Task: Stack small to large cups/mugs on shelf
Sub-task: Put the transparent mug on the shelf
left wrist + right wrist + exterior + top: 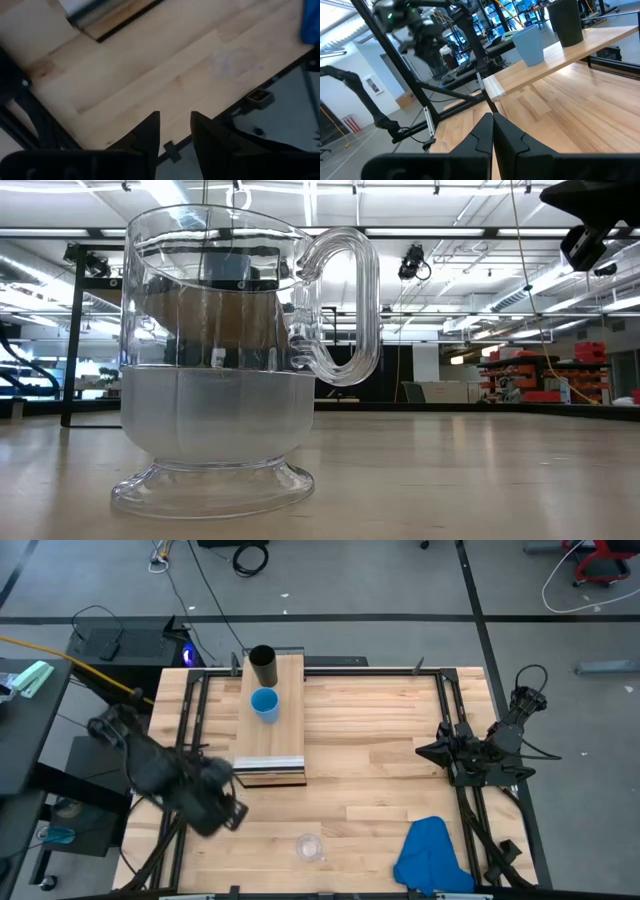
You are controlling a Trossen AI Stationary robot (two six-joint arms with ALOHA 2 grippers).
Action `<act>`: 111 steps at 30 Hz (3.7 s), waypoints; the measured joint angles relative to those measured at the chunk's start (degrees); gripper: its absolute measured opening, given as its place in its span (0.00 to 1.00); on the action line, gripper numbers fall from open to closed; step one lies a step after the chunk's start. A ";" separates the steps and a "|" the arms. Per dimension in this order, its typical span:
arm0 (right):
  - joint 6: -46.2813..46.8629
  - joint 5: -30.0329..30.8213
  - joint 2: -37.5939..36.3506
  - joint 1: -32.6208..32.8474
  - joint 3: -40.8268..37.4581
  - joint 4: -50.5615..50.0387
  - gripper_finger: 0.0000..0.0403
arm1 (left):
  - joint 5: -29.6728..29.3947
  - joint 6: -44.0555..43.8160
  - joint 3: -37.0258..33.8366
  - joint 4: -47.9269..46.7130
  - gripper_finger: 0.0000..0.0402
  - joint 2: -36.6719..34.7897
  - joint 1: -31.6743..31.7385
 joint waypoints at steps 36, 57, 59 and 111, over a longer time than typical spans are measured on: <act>0.00 -0.01 0.00 0.01 -0.01 0.00 0.04 | 0.30 -7.65 -0.02 32.36 0.24 28.13 3.58; 0.00 0.00 0.02 0.01 -0.01 0.03 0.04 | 1.20 -3.32 -0.04 30.56 0.19 32.03 5.66; 0.00 0.00 0.02 0.02 -0.01 0.04 0.04 | 1.16 -3.30 0.00 30.78 0.19 32.26 5.77; 0.00 0.00 0.00 0.00 -0.02 0.00 0.04 | 2.65 0.22 -0.02 31.09 0.02 34.77 6.66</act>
